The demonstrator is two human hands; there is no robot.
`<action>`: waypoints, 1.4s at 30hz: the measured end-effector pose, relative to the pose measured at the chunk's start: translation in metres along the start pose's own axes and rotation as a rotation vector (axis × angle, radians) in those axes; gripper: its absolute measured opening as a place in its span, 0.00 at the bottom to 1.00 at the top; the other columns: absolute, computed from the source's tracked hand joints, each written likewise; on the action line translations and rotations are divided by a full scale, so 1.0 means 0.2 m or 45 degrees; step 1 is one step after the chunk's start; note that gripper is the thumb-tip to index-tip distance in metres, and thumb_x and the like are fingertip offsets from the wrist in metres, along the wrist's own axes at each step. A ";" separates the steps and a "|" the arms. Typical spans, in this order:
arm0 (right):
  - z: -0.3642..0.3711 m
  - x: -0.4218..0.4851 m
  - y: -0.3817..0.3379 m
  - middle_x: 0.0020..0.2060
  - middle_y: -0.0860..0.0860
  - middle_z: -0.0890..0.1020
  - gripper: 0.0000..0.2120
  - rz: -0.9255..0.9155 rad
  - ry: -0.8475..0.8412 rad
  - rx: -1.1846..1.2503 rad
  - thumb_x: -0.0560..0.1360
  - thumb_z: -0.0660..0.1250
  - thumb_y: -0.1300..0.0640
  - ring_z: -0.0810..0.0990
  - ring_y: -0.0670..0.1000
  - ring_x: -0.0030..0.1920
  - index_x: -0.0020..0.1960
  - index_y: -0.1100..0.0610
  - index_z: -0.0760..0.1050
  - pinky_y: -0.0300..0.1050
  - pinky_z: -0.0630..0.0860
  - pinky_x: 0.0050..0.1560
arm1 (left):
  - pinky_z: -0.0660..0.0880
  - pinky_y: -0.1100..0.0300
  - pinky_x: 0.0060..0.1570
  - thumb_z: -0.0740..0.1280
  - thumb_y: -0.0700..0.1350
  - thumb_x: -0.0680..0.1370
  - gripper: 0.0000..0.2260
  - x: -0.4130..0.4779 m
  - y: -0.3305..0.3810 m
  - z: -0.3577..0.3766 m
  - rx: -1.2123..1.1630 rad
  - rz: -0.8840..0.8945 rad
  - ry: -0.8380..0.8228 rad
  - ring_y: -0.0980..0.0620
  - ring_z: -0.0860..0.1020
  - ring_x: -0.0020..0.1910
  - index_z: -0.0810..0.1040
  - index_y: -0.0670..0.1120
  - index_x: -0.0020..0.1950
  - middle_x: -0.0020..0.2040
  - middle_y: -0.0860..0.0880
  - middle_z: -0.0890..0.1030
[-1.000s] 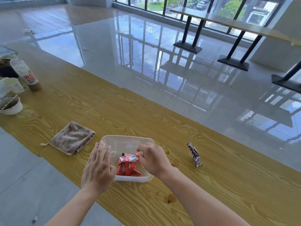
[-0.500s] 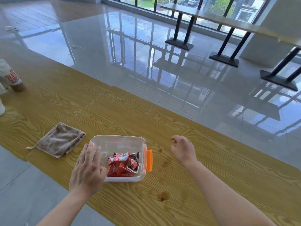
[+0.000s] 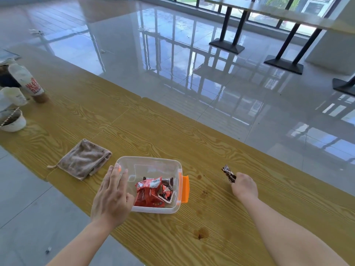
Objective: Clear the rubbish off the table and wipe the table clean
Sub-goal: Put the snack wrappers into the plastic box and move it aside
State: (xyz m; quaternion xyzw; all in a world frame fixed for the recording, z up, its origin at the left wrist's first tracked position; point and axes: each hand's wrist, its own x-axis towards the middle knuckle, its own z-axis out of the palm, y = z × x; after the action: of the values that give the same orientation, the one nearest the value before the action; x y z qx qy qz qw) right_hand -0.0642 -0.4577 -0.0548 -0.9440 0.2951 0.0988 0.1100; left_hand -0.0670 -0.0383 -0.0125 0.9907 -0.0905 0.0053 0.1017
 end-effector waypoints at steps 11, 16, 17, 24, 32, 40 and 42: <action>-0.20 -0.19 -0.28 0.30 0.47 0.72 0.18 -0.412 0.157 0.336 0.76 0.69 0.60 0.67 0.45 0.29 0.33 0.53 0.65 0.42 0.57 0.28 | 0.62 0.44 0.72 0.50 0.48 0.72 0.31 0.00 0.00 0.00 0.007 -0.012 0.019 0.38 0.58 0.77 0.67 0.37 0.74 0.76 0.35 0.62; -0.30 -0.33 -0.52 0.37 0.50 0.79 0.04 -0.688 0.239 0.418 0.75 0.72 0.59 0.75 0.49 0.35 0.44 0.59 0.78 0.36 0.63 0.30 | 0.62 0.44 0.73 0.50 0.48 0.73 0.31 -0.01 -0.01 0.00 0.002 -0.024 0.001 0.38 0.57 0.78 0.66 0.38 0.74 0.77 0.35 0.62; -0.32 -0.36 -0.56 0.38 0.50 0.80 0.04 -0.739 0.247 0.433 0.74 0.73 0.59 0.76 0.50 0.36 0.45 0.59 0.79 0.38 0.66 0.31 | 0.62 0.44 0.73 0.49 0.48 0.73 0.31 -0.01 -0.01 0.00 0.003 -0.026 -0.002 0.39 0.57 0.78 0.66 0.38 0.74 0.77 0.35 0.62; -0.35 -0.54 -0.83 0.40 0.51 0.80 0.04 -1.029 0.241 0.317 0.72 0.69 0.59 0.76 0.53 0.40 0.46 0.57 0.78 0.47 0.70 0.34 | 0.62 0.45 0.73 0.49 0.49 0.73 0.32 -0.01 -0.01 0.00 -0.005 -0.028 0.003 0.39 0.56 0.78 0.66 0.39 0.75 0.77 0.36 0.61; -0.20 -0.68 -1.01 0.37 0.54 0.78 0.04 -1.138 -0.083 -0.035 0.69 0.61 0.66 0.75 0.58 0.39 0.39 0.58 0.71 0.50 0.73 0.34 | 0.58 0.48 0.75 0.49 0.48 0.73 0.33 -0.01 -0.02 0.01 -0.092 -0.033 0.050 0.41 0.55 0.78 0.61 0.36 0.76 0.77 0.36 0.61; -0.15 -0.67 -0.91 0.45 0.55 0.83 0.08 -1.016 0.018 0.224 0.73 0.68 0.63 0.80 0.57 0.46 0.51 0.58 0.81 0.51 0.77 0.45 | 0.53 0.53 0.75 0.52 0.48 0.73 0.33 -0.03 -0.03 0.00 -0.364 -0.046 0.089 0.46 0.52 0.79 0.57 0.37 0.78 0.79 0.39 0.59; -0.16 -0.66 -0.85 0.48 0.53 0.84 0.10 -0.994 0.095 0.288 0.74 0.70 0.63 0.81 0.54 0.49 0.55 0.58 0.82 0.43 0.75 0.47 | 0.51 0.56 0.75 0.57 0.42 0.74 0.32 -0.02 -0.03 -0.01 -0.506 -0.116 0.085 0.47 0.54 0.79 0.57 0.38 0.78 0.78 0.40 0.60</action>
State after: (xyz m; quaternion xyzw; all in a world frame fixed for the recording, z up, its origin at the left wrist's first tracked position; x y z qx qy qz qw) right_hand -0.0685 -0.2585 0.0341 -0.9699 -0.0726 -0.0177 0.2317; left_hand -0.0697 -0.0313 -0.0120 0.9535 -0.0415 0.0156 0.2980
